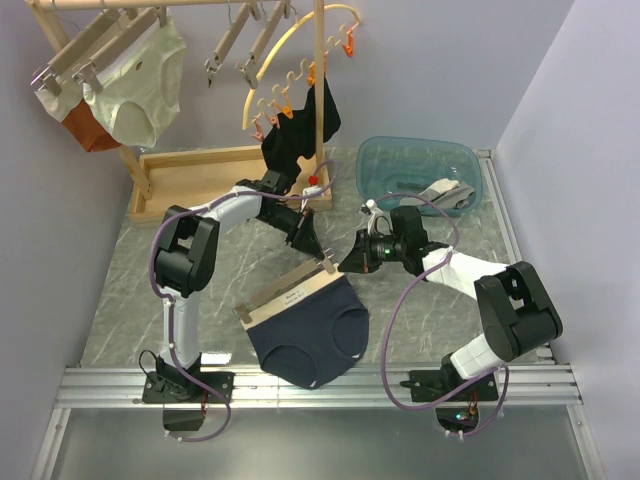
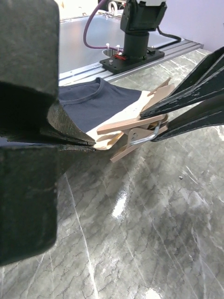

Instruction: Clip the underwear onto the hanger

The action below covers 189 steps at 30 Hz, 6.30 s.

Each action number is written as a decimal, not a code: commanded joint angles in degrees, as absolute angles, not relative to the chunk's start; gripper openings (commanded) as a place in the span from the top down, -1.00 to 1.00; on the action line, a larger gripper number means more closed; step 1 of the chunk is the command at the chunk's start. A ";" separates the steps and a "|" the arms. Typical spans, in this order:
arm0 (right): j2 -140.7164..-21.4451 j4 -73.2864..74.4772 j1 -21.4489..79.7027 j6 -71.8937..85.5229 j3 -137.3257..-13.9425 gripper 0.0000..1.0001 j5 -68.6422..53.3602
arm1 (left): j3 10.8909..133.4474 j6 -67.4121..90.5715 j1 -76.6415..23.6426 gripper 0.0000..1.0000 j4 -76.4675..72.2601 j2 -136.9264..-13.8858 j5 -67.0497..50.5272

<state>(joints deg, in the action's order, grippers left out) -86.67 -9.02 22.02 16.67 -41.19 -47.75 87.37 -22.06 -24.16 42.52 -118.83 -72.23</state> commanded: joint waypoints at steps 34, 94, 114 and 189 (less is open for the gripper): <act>-82.79 -5.64 21.36 11.79 -42.19 1.00 -44.57 | 94.22 -15.39 -20.75 -0.44 38.15 -106.97 -58.63; -120.49 40.77 48.87 -44.12 -85.16 0.11 -19.60 | 63.54 0.62 3.95 -0.92 35.33 -70.48 -58.53; -99.24 29.28 50.71 -47.37 -79.02 1.00 -12.93 | 62.31 -7.11 7.29 -0.88 38.05 -70.49 -50.45; -70.93 23.82 45.44 -46.14 -70.49 -0.96 6.24 | 111.51 -7.39 12.66 0.99 70.49 -79.35 -19.77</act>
<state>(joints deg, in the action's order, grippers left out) -72.77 23.44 46.30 -48.05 -69.34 7.11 105.08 -9.06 12.49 69.71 -76.55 -20.73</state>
